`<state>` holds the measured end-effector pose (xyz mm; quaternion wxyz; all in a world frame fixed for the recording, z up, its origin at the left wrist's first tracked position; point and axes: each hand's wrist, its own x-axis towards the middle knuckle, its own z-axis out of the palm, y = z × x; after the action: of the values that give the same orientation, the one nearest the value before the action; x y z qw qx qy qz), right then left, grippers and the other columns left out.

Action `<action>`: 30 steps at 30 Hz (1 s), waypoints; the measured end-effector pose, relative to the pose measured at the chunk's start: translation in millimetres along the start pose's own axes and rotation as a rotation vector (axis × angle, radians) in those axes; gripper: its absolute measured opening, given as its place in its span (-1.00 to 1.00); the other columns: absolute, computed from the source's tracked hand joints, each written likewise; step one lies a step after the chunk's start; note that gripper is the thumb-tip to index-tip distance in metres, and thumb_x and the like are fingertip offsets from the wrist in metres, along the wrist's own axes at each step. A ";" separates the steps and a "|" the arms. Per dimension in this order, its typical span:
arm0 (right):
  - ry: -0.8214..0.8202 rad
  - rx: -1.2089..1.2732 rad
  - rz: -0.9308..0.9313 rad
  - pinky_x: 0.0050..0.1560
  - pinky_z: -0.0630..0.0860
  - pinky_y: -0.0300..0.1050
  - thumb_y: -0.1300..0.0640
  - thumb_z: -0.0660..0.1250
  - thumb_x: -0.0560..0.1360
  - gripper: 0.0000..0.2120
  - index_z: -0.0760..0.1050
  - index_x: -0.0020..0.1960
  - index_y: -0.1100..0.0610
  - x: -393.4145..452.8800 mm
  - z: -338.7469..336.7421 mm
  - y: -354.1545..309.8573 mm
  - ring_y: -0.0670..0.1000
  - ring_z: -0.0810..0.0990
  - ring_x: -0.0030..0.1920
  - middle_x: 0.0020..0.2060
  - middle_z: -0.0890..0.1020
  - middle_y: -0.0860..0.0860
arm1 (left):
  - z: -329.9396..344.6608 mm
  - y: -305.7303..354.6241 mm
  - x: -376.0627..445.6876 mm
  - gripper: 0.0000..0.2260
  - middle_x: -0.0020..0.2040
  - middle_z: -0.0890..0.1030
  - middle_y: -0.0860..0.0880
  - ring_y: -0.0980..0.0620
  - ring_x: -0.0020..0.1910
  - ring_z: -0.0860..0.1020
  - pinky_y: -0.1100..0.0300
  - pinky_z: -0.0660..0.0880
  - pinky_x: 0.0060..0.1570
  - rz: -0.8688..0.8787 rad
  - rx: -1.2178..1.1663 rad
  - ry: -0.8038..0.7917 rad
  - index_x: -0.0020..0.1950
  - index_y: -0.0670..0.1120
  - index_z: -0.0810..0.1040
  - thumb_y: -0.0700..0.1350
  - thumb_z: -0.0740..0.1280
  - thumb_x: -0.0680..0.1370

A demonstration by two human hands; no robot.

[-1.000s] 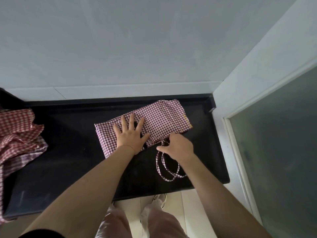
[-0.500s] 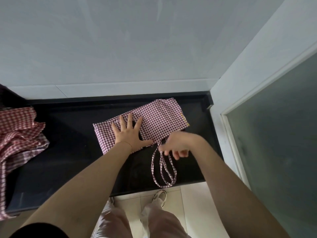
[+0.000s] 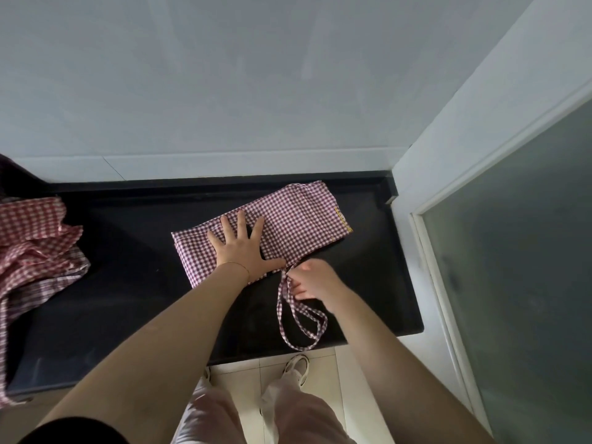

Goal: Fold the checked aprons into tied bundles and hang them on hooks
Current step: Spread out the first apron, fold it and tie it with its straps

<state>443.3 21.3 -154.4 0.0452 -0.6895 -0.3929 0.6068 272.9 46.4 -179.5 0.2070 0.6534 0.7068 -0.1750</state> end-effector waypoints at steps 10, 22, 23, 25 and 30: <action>0.202 -0.756 -0.106 -0.02 0.60 -0.08 0.06 0.36 0.57 -0.75 0.49 0.20 0.14 -11.9 44.8 -2.6 0.03 0.64 -0.01 -0.01 0.61 0.04 | 0.7 0.3 -0.5 0.01 0.61 -0.31 -0.12 -0.34 0.56 -0.24 -0.43 -0.12 0.44 -0.010 -0.008 0.008 0.59 0.14 -0.32 0.60 0.08 0.36; 0.388 -0.503 -0.268 -0.27 0.45 -0.20 0.02 0.22 0.62 -0.75 0.50 -0.15 0.14 -11.2 -51.1 -49.9 -0.05 0.52 -0.31 -0.24 0.57 0.01 | -1.6 -8.1 -1.9 0.03 0.62 -0.27 -0.09 -0.30 0.57 -0.24 -0.43 -0.15 0.44 0.062 -0.027 0.020 0.60 0.17 -0.26 0.57 0.18 0.35; 0.565 -0.457 -0.332 -0.23 0.45 -0.18 0.04 0.24 0.62 -0.80 0.48 -0.10 0.13 -5.7 -57.7 -48.1 -0.03 0.52 -0.23 -0.19 0.55 0.03 | -0.5 -11.9 -2.8 0.03 0.62 -0.25 -0.07 -0.28 0.57 -0.24 -0.42 -0.16 0.44 0.111 -0.022 0.032 0.60 0.18 -0.23 0.57 0.21 0.34; 0.675 -0.458 -0.280 0.01 0.54 -0.04 -0.02 0.29 0.59 -0.73 0.47 0.17 0.15 5.9 -64.4 -45.3 0.07 0.55 0.04 0.07 0.54 0.10 | 4.3 -20.4 -6.4 0.00 0.63 -0.18 -0.01 -0.22 0.59 -0.23 -0.40 -0.17 0.46 0.223 -0.014 0.053 0.59 0.22 -0.16 0.57 0.23 0.32; 0.387 -0.300 -0.030 0.23 0.52 0.03 -0.02 0.42 0.53 -0.43 0.35 0.43 0.19 13.3 -62.7 -36.7 0.14 0.56 0.24 0.31 0.52 0.14 | 7.4 -15.1 -18.4 -0.34 0.57 0.17 0.05 -0.12 0.55 0.10 -0.32 0.10 0.45 0.182 -0.126 0.215 0.58 0.19 0.02 0.40 0.07 0.55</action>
<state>479.5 80.5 -129.0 0.0259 -0.7860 -0.4729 0.3975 259.5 25.6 -176.6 0.1859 0.7156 0.6721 -0.0398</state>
